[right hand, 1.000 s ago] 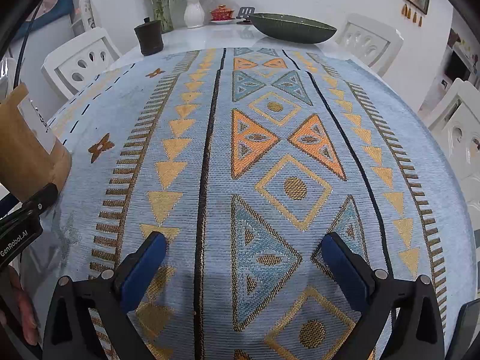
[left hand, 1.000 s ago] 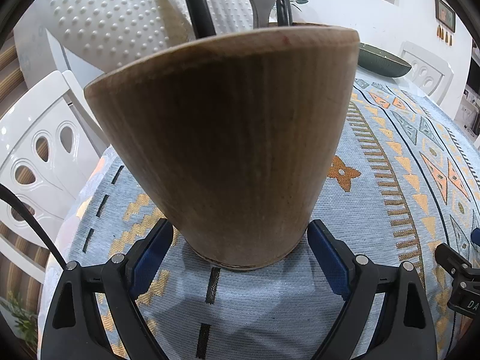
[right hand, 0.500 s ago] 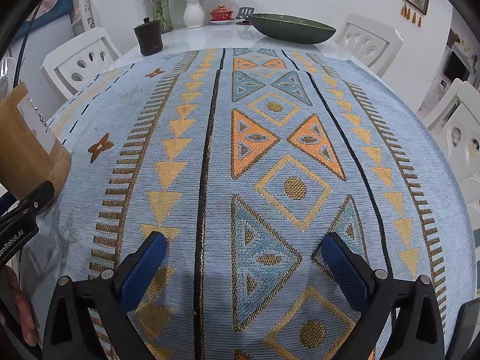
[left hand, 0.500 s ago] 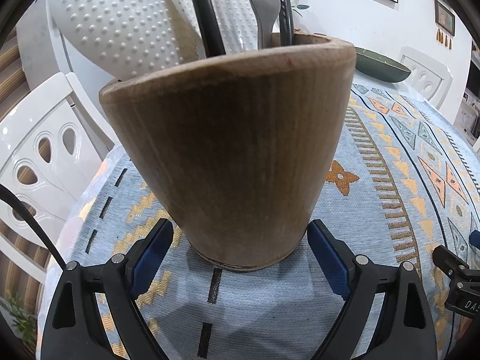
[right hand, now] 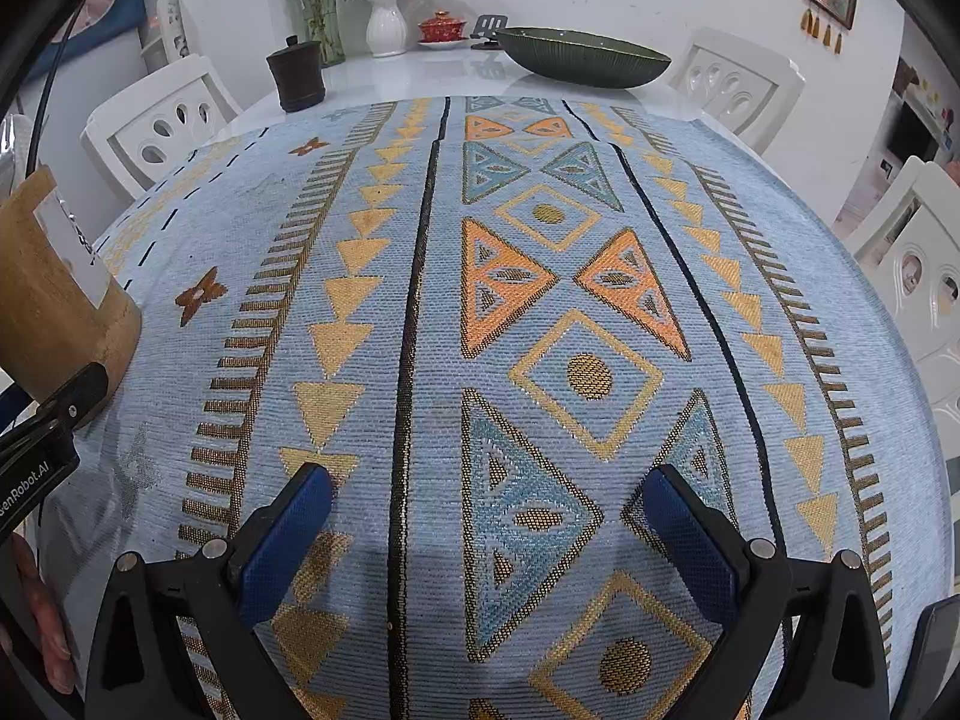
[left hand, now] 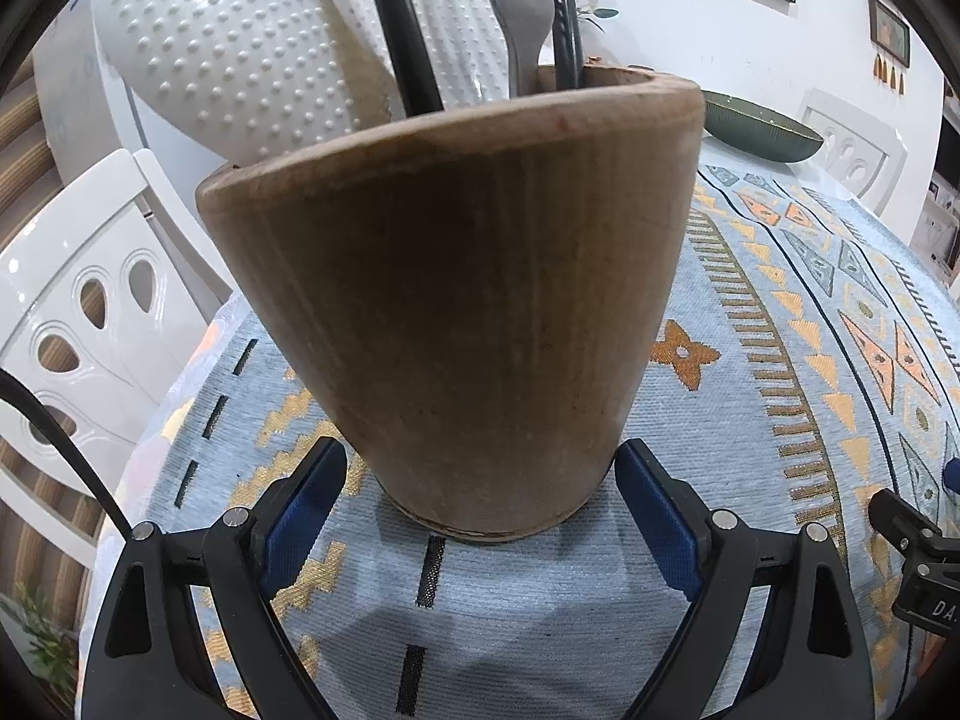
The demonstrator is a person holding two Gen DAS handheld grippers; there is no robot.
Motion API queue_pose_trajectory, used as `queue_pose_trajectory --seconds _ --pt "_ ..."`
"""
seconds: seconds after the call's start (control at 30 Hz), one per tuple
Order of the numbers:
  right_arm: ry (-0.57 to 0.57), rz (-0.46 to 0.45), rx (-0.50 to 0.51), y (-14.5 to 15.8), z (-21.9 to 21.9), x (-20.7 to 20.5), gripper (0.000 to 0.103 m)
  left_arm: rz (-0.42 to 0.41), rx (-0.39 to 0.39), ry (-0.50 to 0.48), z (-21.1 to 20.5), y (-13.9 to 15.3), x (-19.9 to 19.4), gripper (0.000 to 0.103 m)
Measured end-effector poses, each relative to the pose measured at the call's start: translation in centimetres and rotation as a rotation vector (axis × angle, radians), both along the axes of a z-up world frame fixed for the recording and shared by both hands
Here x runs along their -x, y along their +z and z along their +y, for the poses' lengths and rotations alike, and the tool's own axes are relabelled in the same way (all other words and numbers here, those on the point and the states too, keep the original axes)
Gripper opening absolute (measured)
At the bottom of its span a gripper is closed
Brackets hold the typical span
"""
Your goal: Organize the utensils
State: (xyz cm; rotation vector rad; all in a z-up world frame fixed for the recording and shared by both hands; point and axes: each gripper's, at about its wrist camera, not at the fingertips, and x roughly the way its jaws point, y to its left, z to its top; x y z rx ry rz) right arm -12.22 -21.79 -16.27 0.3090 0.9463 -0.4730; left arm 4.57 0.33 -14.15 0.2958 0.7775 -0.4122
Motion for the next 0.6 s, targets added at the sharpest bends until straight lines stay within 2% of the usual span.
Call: queue_pose_trajectory --seconds 0.6 --pt "0.001 -0.002 -0.003 0.01 -0.04 0.02 0.103 -0.009 0.015 0.000 0.16 0.24 0.00 0.091"
